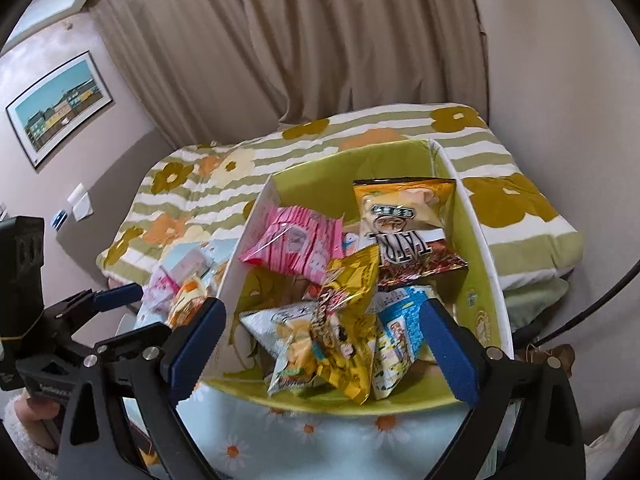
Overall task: Organize snacks
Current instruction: 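Move both tools back over the remaining snacks on the table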
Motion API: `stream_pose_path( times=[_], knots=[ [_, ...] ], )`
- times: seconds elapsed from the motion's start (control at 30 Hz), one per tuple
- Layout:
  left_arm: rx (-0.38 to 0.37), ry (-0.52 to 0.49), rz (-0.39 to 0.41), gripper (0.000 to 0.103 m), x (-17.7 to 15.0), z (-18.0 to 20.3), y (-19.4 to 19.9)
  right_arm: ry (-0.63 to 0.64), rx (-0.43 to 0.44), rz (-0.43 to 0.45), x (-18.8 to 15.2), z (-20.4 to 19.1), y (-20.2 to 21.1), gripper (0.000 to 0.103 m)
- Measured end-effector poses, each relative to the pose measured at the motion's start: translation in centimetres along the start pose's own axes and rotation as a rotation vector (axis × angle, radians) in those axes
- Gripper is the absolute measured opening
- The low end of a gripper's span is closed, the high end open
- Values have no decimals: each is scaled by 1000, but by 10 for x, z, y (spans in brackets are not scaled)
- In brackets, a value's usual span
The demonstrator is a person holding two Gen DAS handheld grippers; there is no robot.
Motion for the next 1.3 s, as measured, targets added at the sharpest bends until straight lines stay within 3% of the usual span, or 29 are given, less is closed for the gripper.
stream_pose_path(
  times=[0.37,0.7,0.83,1.0,1.17,1.3],
  knots=[
    [172,117,57,103,-42,-45,59,188,210,-19,-15,-84,6,96],
    [334,263,43,103,-103,-130,113,344,327,-69,-35,-169,-14,97],
    [364,297,5,103,-123,-170,121,375,327,-88,-42,-194,-30,97],
    [345,315,-80,103,-149,-211,111,376,289,-125,-57,-222,-56,97],
    [348,289,-177,103,-171,-243,86,364,241,-164,-82,-243,-86,97],
    [358,326,-245,103,-194,-268,56,344,187,-199,-100,-249,-108,96]
  ],
)
Point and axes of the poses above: each gripper's, at about its wrist camera, not at the fingertips, and y roughly against the way its jaws point, z to its right, x to its top, the point moved 10 cm from there along -y, roughly the way its jaws point, and after that the axes turned 7 degrees about -x, right-handed, at the moved point
